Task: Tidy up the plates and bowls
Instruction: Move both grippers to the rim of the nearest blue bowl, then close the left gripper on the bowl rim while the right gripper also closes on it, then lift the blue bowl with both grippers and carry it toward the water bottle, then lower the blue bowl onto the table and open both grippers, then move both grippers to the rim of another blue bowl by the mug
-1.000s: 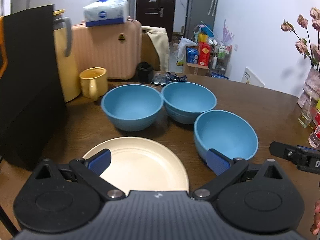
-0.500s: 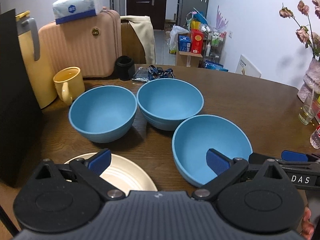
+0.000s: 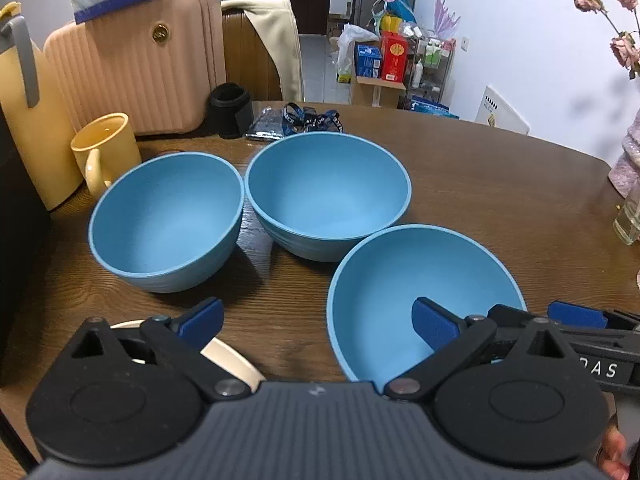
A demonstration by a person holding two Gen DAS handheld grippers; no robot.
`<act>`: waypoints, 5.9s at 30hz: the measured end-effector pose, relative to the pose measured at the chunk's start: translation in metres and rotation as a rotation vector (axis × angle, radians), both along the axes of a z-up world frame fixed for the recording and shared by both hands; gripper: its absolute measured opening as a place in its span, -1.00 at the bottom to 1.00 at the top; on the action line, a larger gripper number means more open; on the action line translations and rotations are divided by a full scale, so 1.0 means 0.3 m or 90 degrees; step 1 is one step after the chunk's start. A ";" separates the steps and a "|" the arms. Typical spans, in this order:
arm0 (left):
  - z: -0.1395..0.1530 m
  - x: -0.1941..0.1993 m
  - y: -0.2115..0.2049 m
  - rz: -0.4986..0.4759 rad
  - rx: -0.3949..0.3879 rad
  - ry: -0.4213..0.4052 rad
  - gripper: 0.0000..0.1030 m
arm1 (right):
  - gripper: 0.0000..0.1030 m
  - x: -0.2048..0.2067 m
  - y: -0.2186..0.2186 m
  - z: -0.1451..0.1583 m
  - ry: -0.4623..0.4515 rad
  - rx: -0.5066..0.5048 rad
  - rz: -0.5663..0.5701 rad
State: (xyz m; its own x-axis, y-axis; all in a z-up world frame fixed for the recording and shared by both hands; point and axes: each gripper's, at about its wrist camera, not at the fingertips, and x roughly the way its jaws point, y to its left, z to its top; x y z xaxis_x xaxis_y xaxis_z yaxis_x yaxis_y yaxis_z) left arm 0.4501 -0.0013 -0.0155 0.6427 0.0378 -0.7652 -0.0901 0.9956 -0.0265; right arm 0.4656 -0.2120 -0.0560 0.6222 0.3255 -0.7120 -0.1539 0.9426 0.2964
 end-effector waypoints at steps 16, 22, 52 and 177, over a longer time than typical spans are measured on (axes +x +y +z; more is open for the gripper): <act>-0.079 0.071 -0.018 -0.006 -0.020 0.049 0.27 | 0.07 0.049 0.015 -0.069 0.036 0.035 0.011; -0.109 0.084 -0.010 -0.008 -0.040 0.076 -0.23 | -0.30 0.050 0.013 -0.087 0.055 0.063 0.014; -0.061 -0.083 -0.281 -0.069 -0.055 0.086 -0.71 | -0.72 -0.167 -0.225 0.014 0.070 0.046 -0.078; 0.220 -0.222 0.607 0.096 -0.039 -0.074 1.00 | 1.00 -0.117 0.558 0.210 -0.027 0.053 -0.002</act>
